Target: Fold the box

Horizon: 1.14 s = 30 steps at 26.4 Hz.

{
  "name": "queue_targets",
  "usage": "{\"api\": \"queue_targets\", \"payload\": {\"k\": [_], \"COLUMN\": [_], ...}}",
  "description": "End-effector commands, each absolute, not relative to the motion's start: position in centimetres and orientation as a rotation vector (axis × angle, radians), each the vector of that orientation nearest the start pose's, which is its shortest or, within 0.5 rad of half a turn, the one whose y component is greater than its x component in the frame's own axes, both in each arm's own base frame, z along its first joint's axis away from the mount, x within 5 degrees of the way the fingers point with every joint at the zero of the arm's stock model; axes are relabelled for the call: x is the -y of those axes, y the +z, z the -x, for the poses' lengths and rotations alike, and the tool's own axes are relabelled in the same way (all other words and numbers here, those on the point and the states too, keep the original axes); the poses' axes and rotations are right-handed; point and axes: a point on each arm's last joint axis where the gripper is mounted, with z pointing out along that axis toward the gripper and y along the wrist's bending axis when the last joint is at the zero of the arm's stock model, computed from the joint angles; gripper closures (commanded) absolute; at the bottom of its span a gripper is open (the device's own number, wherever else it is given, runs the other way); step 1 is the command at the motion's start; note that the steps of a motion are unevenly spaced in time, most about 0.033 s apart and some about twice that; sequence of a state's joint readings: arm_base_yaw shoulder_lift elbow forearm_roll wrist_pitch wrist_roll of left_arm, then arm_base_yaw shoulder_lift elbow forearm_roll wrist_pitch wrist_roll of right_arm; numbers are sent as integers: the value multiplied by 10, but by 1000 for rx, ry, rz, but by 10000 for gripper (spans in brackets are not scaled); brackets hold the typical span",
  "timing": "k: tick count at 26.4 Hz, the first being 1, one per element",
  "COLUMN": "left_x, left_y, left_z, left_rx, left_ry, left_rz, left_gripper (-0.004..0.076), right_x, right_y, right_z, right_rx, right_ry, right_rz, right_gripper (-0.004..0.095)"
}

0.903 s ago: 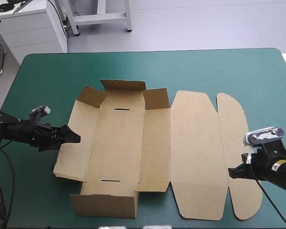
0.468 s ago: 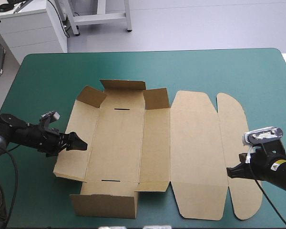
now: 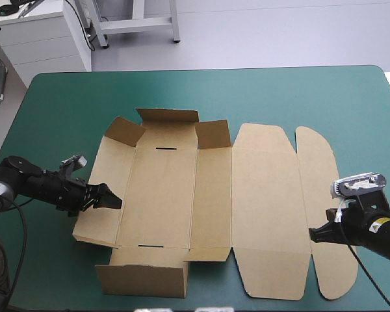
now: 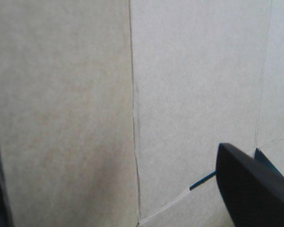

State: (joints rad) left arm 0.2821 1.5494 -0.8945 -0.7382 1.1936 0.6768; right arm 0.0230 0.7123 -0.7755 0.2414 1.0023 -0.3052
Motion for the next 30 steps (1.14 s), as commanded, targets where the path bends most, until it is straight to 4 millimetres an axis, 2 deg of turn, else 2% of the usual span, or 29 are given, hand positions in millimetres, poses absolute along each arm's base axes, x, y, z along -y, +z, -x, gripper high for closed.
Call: {"api": "queue_targets", "payload": {"k": [1, 11, 14, 17, 23, 25, 27, 29, 30], "left_x": [-7, -8, -8, -10, -10, -9, -5, 9, 13], "left_y": [232, 232, 232, 230, 233, 246, 274, 323, 336], "left_z": [-258, -259, -259, -257, -264, -270, -280, -289, -291], "left_rx": [-2783, -2776, -2776, -2799, -2726, -2690, -2641, -2562, -2539], "left_ry": [-1039, -1017, -1017, -984, -962, -928, -870, -802, -756], "left_rz": [-91, -75, -74, -145, -148, -207, -314, -483, -520], "left_gripper": [211, 733, 731, 731, 731, 731, 731, 731, 731], "right_x": [-21, -21, -21, -21, -21, -22, -22, -21, -21], "right_y": [340, 340, 340, 340, 339, 338, 338, 339, 339], "right_z": [-119, -118, -118, -118, -118, -117, -116, -117, -117], "right_rx": [-2299, -2309, -2309, -2309, -2314, -2329, -2330, -2326, -2319], "right_ry": [175, 178, 178, 178, 179, 183, 184, 182, 180], "right_rz": [307, 310, 310, 310, 312, 317, 317, 316, 318], "right_gripper": [928, 928, 928, 928, 928, 928, 928, 928, 928]}}
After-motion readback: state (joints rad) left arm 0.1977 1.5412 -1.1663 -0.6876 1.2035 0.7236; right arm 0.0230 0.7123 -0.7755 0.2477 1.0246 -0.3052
